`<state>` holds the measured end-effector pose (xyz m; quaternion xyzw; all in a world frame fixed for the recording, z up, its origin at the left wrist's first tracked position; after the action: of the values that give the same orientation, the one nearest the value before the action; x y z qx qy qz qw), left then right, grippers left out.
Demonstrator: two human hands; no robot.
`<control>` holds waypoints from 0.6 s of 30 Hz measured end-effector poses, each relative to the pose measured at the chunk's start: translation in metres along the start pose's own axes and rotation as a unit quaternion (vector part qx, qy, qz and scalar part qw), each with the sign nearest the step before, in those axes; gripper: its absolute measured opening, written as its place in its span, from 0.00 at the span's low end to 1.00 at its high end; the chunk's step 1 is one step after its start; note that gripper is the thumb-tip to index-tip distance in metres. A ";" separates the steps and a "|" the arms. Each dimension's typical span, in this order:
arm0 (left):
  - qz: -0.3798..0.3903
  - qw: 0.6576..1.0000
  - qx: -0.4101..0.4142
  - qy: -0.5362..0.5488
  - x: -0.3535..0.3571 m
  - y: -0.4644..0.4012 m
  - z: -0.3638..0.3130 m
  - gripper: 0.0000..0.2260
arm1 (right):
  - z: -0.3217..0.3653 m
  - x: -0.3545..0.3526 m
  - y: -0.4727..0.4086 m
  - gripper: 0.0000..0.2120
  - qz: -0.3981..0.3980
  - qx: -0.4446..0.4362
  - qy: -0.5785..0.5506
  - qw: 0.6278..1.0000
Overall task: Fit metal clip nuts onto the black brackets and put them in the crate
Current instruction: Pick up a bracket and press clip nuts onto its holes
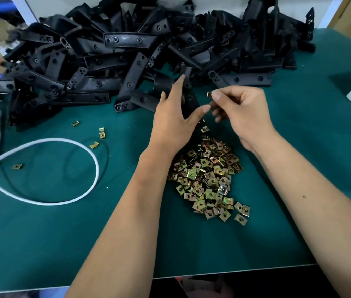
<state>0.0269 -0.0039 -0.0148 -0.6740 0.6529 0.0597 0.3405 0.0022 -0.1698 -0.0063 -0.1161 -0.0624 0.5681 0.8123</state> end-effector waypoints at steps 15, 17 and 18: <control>0.041 0.996 0.075 -0.030 -0.001 -0.002 -0.003 0.42 | -0.001 0.002 0.001 0.09 0.013 0.001 0.036 0.999; 0.042 0.995 0.080 -0.032 -0.001 -0.001 -0.004 0.42 | -0.001 0.002 0.001 0.09 0.012 0.003 0.036 0.999; 0.042 0.995 0.084 -0.033 -0.001 -0.001 -0.005 0.42 | -0.001 0.002 0.001 0.09 0.012 0.003 0.036 0.999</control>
<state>0.0253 -0.0056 -0.0102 -0.6128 0.6719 0.0411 0.4139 0.0025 -0.1678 -0.0072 -0.1348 -0.0301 0.5737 0.8074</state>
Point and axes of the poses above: each hand's wrist, its own y-axis away from the middle knuckle, its own x-axis out of the palm, z = x × y, the point moved 1 cm from there along -y, towards the middle knuckle, and after that the axes turned 7 degrees about -z, right-handed, at the moved point
